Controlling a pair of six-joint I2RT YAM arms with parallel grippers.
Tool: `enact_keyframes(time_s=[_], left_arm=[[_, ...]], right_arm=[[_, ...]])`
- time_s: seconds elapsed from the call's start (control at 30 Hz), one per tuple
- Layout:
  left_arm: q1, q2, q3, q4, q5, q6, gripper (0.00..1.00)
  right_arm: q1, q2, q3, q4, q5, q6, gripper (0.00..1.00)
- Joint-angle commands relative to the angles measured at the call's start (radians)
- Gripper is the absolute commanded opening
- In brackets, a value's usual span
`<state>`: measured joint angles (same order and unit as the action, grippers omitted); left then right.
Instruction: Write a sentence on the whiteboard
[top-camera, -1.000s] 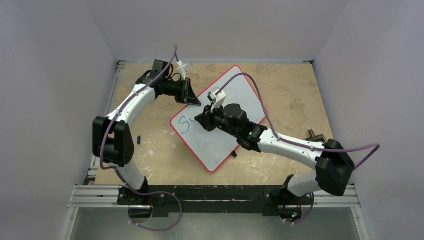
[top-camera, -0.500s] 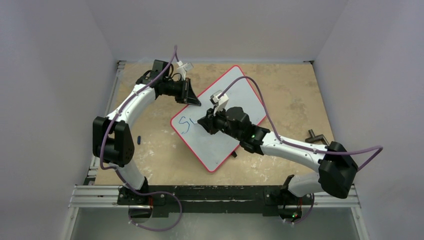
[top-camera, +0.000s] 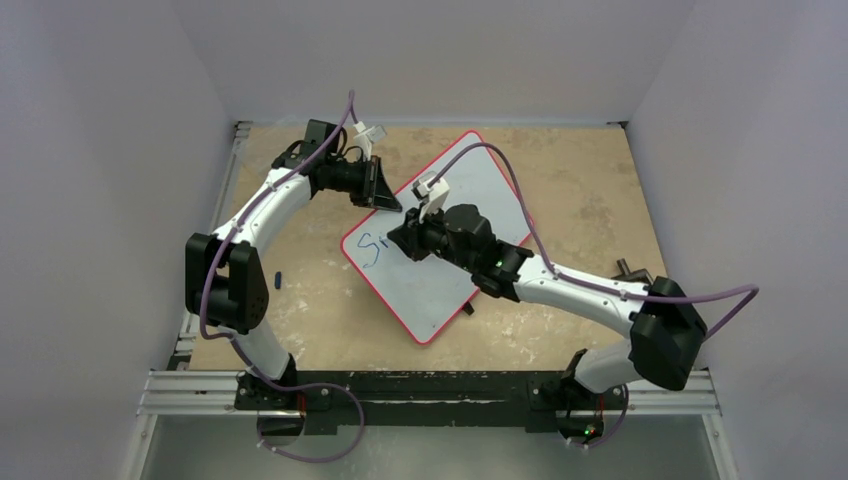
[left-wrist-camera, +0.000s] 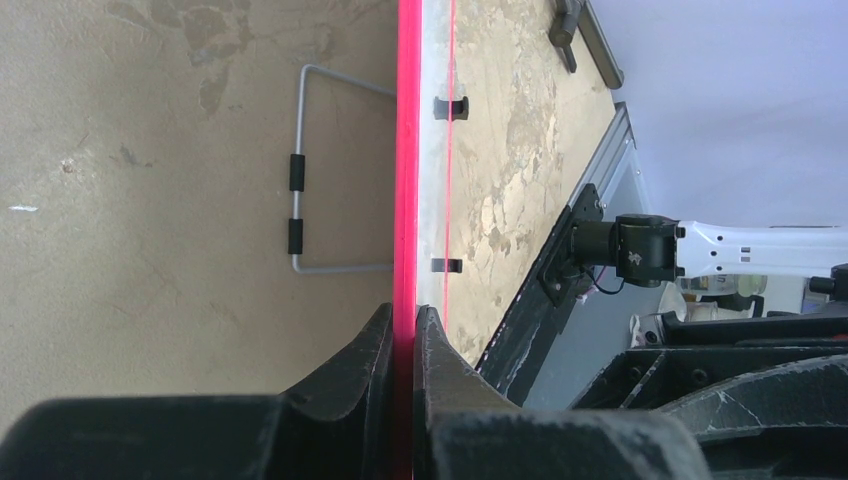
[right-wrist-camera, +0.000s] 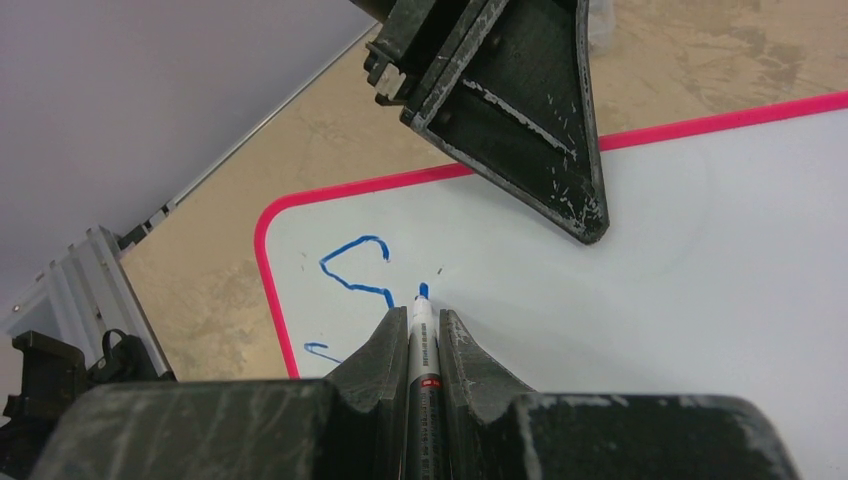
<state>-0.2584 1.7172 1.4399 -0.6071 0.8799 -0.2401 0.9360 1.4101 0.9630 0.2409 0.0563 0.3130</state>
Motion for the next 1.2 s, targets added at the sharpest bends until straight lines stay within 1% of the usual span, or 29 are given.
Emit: enact_keyframes(time_s=[0.0,0.33,0.53,1.17], left_arm=[[-0.019,-0.042,0.020,0.013,-0.044,0.055,0.00],[-0.019,-0.042,0.020,0.011,-0.044,0.056,0.00],[-0.019,-0.042,0.020,0.011,-0.044,0.056,0.00],[-0.019,-0.045,0.020,0.010,-0.044,0.056,0.00]], right_arm=[[-0.002,0.030,0.064,-0.025,0.008,-0.013,0.00],[-0.003,0.069,0.137,-0.096,0.092,-0.018,0.00],[-0.014,0.060,0.136,-0.119,0.133,-0.006,0.00],[-0.020,-0.028,-0.016,-0.122,0.104,0.027,0.00]])
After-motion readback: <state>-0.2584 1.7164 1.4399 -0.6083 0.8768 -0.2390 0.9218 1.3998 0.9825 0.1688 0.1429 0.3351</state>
